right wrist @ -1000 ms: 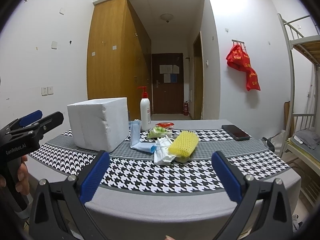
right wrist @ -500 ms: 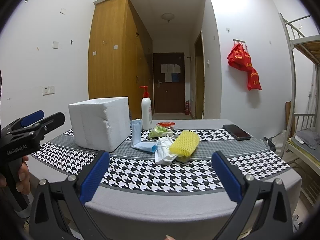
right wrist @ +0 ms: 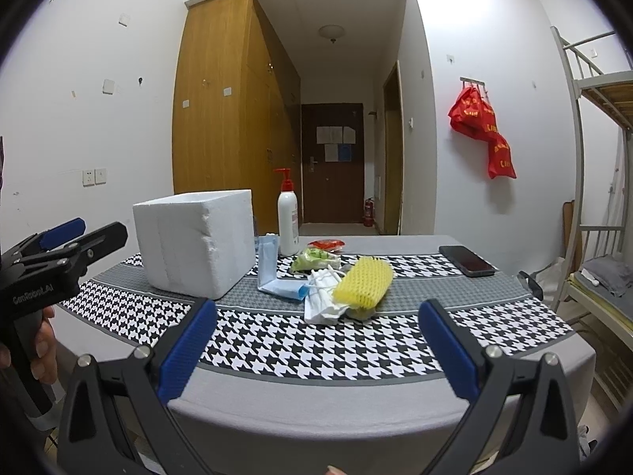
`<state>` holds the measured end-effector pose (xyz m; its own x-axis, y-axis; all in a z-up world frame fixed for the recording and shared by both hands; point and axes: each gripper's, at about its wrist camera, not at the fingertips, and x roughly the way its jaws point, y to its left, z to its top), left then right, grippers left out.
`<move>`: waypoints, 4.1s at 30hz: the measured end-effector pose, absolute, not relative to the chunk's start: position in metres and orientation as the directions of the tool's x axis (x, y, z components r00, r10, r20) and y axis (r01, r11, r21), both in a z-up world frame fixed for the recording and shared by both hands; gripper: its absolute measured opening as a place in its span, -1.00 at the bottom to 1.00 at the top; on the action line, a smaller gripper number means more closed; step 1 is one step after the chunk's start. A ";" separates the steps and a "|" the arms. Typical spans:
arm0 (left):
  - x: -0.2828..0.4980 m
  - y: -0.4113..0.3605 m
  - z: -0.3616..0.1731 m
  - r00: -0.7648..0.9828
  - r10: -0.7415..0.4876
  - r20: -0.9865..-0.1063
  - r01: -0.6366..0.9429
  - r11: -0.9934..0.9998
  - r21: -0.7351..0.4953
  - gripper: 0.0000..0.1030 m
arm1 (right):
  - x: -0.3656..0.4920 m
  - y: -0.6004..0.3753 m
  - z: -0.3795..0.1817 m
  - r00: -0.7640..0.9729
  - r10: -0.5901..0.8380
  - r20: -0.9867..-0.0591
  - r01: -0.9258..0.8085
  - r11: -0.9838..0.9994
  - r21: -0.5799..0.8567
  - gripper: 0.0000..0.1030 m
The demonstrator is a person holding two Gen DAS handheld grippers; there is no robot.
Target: Organize soft objects
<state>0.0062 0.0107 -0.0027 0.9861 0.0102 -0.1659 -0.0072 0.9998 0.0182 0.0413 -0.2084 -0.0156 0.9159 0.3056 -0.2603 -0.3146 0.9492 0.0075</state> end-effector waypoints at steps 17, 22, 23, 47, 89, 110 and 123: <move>0.038 -0.004 0.001 0.973 -0.030 -0.231 0.037 0.999 0.023 0.98 | 0.070 -0.217 -0.011 0.908 0.293 -0.299 -0.303 0.953 0.015 1.00; 0.058 -0.015 -0.002 0.959 -0.054 -0.279 0.066 0.997 0.034 0.98 | 0.082 -0.223 -0.016 0.906 0.276 -0.322 -0.285 0.958 0.017 1.00; 0.062 -0.017 -0.002 0.957 -0.055 -0.285 0.069 0.997 0.038 0.98 | 0.086 -0.224 -0.017 0.903 0.275 -0.329 -0.285 0.958 0.021 1.00; 0.170 -0.040 -0.014 0.856 -0.139 -0.497 0.156 0.988 -0.008 0.98 | 0.163 -0.249 -0.029 0.868 0.240 -0.436 -0.221 0.971 0.093 1.00; 0.273 -0.019 -0.061 0.766 -0.019 -0.642 0.028 1.000 0.004 0.79 | 0.211 -0.247 -0.041 0.838 0.245 -0.487 -0.231 0.969 0.090 1.00; 0.285 -0.011 -0.065 0.701 -0.018 -0.713 0.022 1.000 -0.004 0.08 | 0.213 -0.245 -0.040 0.837 0.248 -0.488 -0.236 0.968 0.086 1.00; 0.288 -0.003 -0.075 0.678 -0.123 -0.725 0.076 0.992 -0.098 -0.62 | 0.227 -0.235 -0.045 0.813 0.227 -0.536 -0.231 0.971 0.061 1.00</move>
